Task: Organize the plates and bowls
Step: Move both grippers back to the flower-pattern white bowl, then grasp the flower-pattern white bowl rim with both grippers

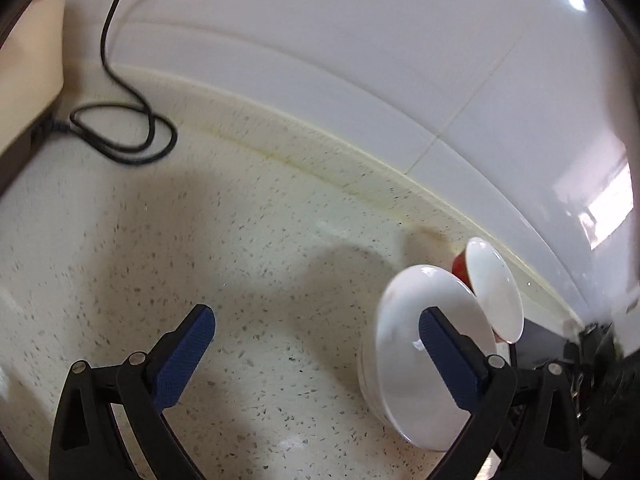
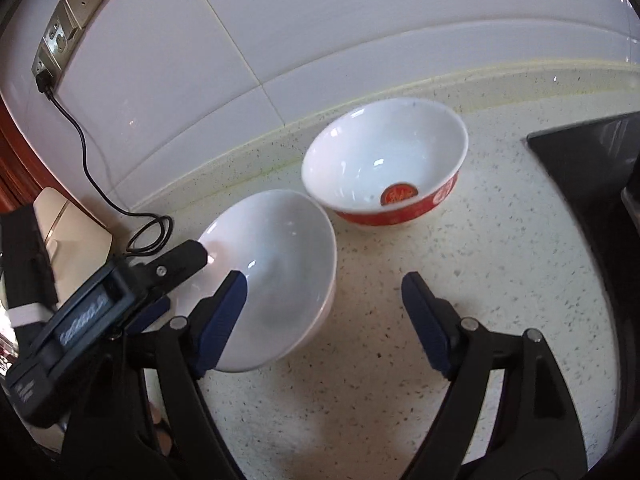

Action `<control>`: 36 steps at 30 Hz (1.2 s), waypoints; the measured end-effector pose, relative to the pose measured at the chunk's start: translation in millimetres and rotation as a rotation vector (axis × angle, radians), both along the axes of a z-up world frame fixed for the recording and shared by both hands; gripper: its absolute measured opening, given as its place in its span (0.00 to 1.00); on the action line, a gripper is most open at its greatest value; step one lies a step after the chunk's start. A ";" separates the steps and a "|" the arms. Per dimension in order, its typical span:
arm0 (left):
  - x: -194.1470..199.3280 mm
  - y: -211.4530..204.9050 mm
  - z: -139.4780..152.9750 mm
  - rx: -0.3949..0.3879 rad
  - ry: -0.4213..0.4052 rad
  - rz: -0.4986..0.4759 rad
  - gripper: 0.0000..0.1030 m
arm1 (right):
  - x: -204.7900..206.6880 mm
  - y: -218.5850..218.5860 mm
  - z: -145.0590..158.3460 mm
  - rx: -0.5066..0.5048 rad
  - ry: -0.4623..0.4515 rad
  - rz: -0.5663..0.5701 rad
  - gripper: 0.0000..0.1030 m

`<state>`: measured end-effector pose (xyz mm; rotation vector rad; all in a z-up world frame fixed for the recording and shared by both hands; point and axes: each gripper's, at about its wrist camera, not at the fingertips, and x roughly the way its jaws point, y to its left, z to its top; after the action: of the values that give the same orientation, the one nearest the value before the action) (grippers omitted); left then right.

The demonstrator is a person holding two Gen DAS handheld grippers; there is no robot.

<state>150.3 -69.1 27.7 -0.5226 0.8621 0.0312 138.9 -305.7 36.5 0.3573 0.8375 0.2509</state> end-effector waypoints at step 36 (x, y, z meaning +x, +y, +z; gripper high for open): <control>-8.6 -31.2 -5.9 0.083 -0.055 -0.082 0.16 | -13.9 -12.8 -15.3 0.218 0.048 0.039 0.42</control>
<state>141.8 -100.3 21.8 -0.4080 0.8239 -0.0219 125.0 -318.5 21.2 0.5527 0.8674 0.3721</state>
